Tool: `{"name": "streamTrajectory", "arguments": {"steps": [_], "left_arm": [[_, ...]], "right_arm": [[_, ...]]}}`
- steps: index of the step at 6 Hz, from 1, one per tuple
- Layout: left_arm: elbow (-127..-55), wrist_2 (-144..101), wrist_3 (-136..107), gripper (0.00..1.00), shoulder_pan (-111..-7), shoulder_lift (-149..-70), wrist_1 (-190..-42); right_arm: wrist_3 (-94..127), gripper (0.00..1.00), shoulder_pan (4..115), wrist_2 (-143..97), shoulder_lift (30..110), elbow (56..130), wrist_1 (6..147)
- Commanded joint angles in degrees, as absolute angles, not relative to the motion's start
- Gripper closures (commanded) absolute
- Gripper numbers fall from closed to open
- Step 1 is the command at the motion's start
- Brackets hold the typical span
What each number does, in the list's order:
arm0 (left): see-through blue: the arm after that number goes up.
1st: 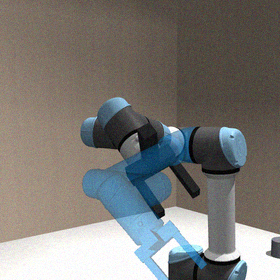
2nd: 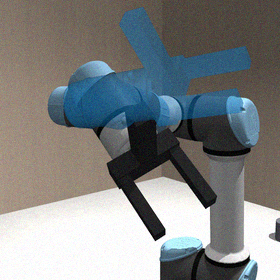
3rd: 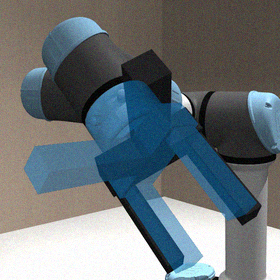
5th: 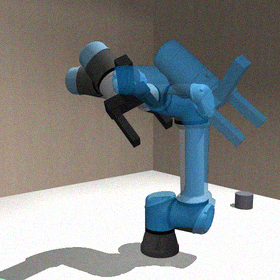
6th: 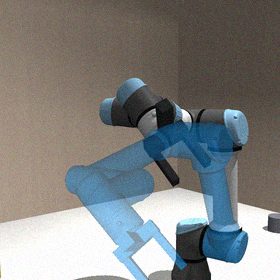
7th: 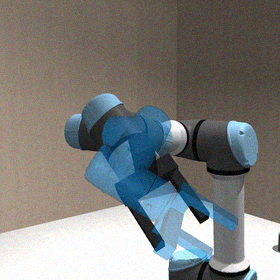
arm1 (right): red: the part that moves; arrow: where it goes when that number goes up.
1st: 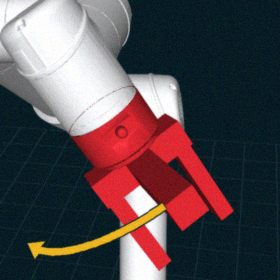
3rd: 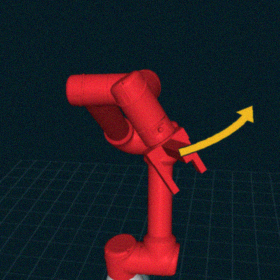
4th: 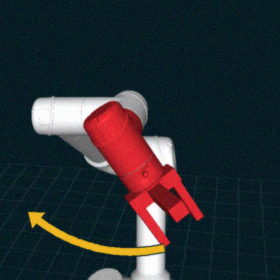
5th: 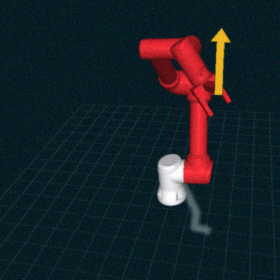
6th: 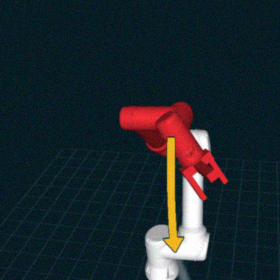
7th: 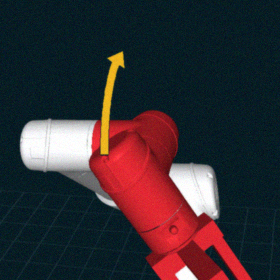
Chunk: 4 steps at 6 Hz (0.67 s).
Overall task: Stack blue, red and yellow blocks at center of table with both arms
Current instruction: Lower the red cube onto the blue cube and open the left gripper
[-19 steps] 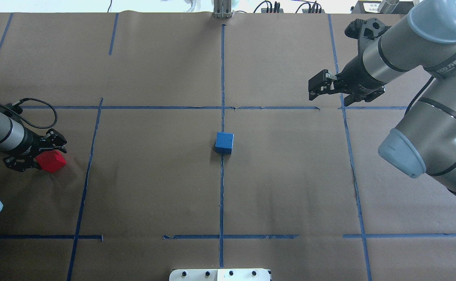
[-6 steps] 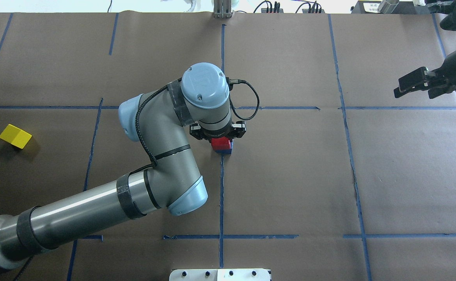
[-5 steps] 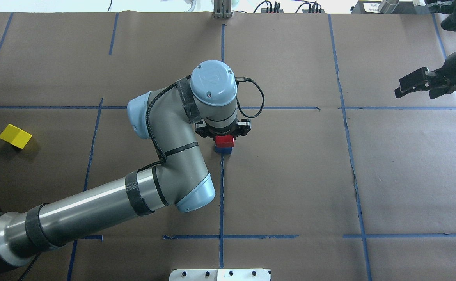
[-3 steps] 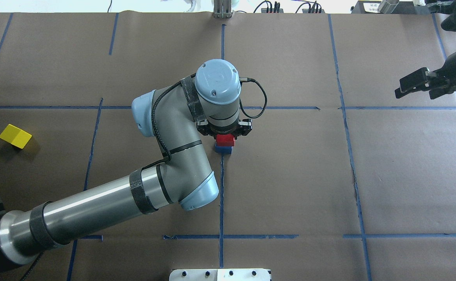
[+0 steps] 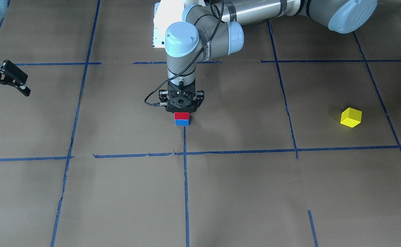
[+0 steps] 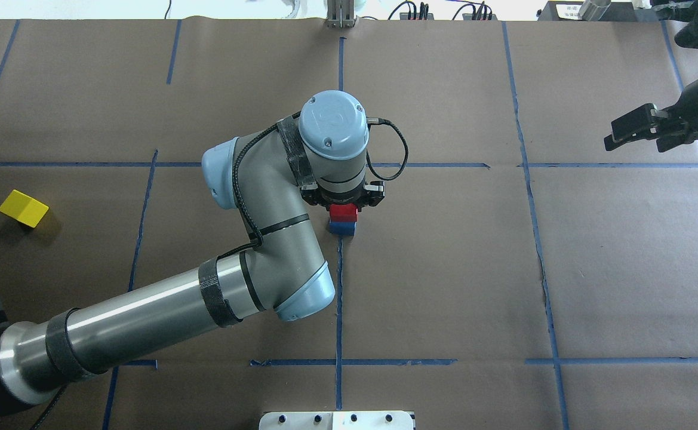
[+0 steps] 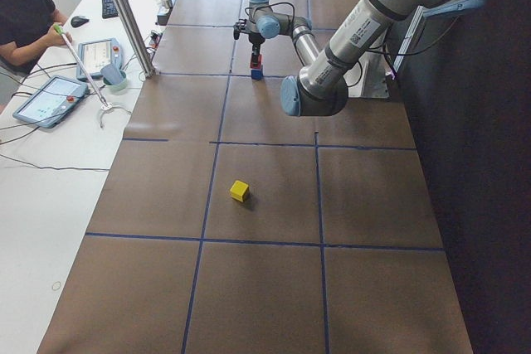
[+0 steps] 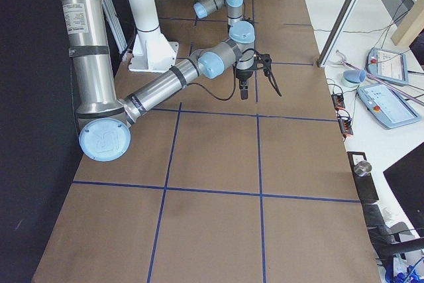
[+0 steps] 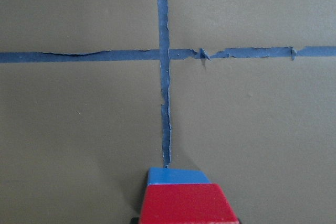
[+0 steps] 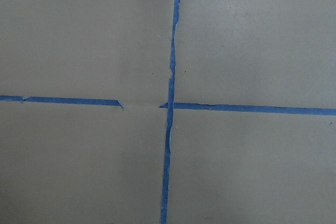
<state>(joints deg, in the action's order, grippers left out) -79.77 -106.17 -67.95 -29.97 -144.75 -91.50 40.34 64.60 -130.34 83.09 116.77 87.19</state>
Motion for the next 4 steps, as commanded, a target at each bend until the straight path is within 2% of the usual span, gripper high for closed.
{"name": "streamTrajectory", "arguments": {"steps": [1, 2, 3, 4], "left_arm": [[-79.72, -105.73, -67.94, 0.88, -29.88, -144.58, -91.49], [-79.72, -105.65, -67.94, 0.7, -29.88, -144.49, -91.49], [-79.72, -105.73, -67.94, 0.01, -29.88, -144.32, -91.49], [-79.8, -105.82, -68.03, 0.0, -29.97, -144.66, -91.41]], "right_arm": [[40.34, 0.0, 64.6, -130.34, 83.14, 116.54, 87.19], [40.34, 0.0, 64.6, -130.34, 83.06, 116.54, 87.19], [40.43, 0.0, 64.51, -130.34, 83.06, 116.54, 87.19], [40.43, 0.0, 64.51, -130.34, 83.06, 116.54, 87.27]]}}
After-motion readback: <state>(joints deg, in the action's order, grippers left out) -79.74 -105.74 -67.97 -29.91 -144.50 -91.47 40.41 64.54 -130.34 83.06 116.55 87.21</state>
